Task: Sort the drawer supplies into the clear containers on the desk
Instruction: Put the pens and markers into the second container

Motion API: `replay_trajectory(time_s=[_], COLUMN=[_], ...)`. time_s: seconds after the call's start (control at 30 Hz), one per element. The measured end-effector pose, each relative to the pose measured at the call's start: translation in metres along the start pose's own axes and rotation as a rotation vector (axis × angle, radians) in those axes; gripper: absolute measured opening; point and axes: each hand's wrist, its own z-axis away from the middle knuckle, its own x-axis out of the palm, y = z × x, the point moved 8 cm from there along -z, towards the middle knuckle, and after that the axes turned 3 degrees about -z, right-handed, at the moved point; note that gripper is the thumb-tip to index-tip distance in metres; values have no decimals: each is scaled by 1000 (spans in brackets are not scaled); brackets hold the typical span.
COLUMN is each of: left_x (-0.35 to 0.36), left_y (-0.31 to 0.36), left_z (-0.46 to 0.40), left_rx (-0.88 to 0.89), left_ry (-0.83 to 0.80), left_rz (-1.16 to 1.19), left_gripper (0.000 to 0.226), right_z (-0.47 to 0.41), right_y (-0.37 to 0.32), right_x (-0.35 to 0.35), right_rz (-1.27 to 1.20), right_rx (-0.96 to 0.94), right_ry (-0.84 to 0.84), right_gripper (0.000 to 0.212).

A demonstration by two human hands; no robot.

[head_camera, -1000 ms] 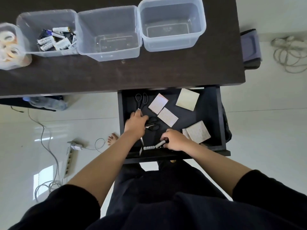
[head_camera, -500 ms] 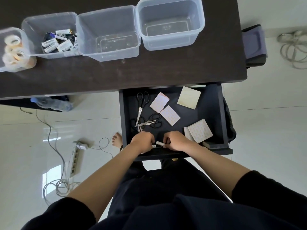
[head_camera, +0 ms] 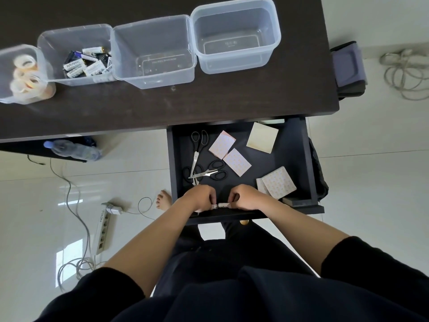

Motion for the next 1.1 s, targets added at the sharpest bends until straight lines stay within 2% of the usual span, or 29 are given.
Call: replay_trajectory(time_s=[0.1, 0.27, 0.4, 0.53, 0.73, 0.97, 1.1], left_x=[-1, -4, -23, -57, -131, -230, -294], left_y=[2, 2, 0, -9, -51, -128, -168], left_z=[4, 14, 30, 48, 83, 137, 167], left_rx=[18, 68, 81, 105, 87, 94, 101], left_ry=[30, 169, 324, 475, 681, 920, 1073], left_rz=[15, 183, 348, 533, 699, 833, 832], left_gripper=[16, 8, 6, 6, 6, 10, 8], right_z=[4, 14, 21, 24, 28, 21, 14], right_y=[6, 3, -4, -34, -123, -268, -342], right_x=[-7, -21, -34, -48, -80, -107, -120], right_rz=[-72, -136, -297, -381, -458, -397, -356], right_rx=[33, 12, -18, -93, -268, -503, -591], right_ry=[52, 172, 343, 446, 639, 776, 866], right_gripper=[12, 16, 20, 22, 19, 11, 10])
